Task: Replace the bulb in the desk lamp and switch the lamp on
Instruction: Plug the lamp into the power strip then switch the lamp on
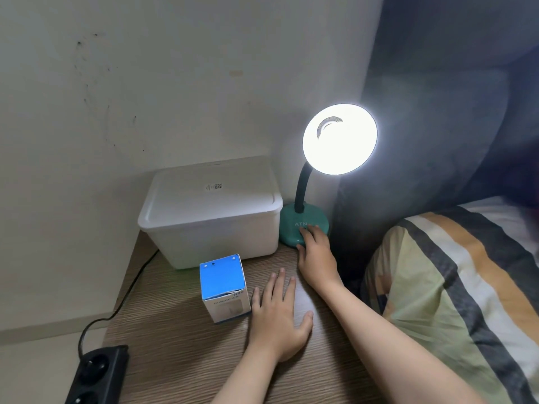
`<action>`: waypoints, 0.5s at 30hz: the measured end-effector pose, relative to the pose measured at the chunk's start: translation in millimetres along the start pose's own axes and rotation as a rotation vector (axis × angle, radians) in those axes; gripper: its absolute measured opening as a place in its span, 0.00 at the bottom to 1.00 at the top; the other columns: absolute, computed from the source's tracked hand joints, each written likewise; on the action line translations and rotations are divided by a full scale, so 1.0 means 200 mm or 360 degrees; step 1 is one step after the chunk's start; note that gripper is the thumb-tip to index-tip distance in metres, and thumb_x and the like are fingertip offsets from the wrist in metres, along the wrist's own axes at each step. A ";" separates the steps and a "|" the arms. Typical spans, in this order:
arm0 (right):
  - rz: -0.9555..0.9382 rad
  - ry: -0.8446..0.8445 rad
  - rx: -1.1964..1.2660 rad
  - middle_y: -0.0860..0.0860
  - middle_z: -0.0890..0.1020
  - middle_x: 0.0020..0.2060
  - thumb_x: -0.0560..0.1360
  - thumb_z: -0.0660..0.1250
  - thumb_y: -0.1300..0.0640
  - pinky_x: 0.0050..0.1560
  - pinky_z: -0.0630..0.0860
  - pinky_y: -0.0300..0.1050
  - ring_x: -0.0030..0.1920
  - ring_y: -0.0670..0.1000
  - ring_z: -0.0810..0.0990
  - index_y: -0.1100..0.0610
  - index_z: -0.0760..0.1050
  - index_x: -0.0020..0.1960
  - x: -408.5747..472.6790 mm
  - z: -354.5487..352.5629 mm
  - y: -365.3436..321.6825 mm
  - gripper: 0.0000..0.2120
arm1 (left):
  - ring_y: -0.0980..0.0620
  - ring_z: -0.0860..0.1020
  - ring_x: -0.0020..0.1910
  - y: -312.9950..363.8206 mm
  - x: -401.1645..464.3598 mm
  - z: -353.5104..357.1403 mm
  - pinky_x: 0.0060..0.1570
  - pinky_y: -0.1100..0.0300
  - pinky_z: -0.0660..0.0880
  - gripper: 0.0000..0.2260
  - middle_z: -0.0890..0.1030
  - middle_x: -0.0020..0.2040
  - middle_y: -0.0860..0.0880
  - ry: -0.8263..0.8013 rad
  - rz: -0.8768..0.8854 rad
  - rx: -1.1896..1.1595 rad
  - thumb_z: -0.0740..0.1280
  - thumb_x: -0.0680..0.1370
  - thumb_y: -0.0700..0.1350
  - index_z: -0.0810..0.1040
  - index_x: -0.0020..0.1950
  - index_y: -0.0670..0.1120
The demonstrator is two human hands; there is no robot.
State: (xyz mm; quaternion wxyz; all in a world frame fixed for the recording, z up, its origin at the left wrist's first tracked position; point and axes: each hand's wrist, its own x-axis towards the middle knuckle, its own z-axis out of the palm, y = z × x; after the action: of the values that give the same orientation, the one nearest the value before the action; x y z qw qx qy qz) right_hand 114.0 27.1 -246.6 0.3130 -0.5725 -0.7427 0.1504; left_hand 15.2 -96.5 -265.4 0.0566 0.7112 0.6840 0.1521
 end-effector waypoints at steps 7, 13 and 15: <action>0.0003 -0.0033 -0.0040 0.59 0.68 0.68 0.77 0.60 0.61 0.62 0.71 0.56 0.71 0.58 0.61 0.60 0.66 0.68 0.00 0.00 -0.01 0.20 | 0.47 0.58 0.74 0.00 0.00 0.00 0.68 0.43 0.55 0.32 0.60 0.75 0.48 -0.0021 -0.0012 0.0009 0.54 0.71 0.64 0.62 0.72 0.50; 0.0029 -0.0073 -0.0151 0.57 0.67 0.67 0.76 0.59 0.59 0.60 0.75 0.54 0.70 0.56 0.61 0.58 0.64 0.70 0.01 0.00 -0.02 0.22 | 0.50 0.48 0.75 0.01 0.00 -0.04 0.71 0.45 0.46 0.33 0.50 0.77 0.50 -0.0088 -0.0007 -0.0059 0.52 0.72 0.63 0.54 0.74 0.51; 0.0051 -0.0107 -0.0193 0.56 0.65 0.67 0.76 0.59 0.59 0.60 0.75 0.53 0.69 0.55 0.61 0.57 0.62 0.70 0.01 0.00 -0.03 0.22 | 0.52 0.43 0.75 0.01 -0.01 -0.05 0.72 0.47 0.42 0.33 0.46 0.77 0.51 -0.0141 -0.0015 -0.0126 0.51 0.73 0.63 0.50 0.75 0.52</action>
State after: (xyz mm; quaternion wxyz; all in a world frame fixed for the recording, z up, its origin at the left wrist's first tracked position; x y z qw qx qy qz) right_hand 110.3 27.3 -242.7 0.2501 -0.5969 -0.7513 0.1293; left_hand 14.3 -99.5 -255.0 0.1158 0.7112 0.6776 0.1471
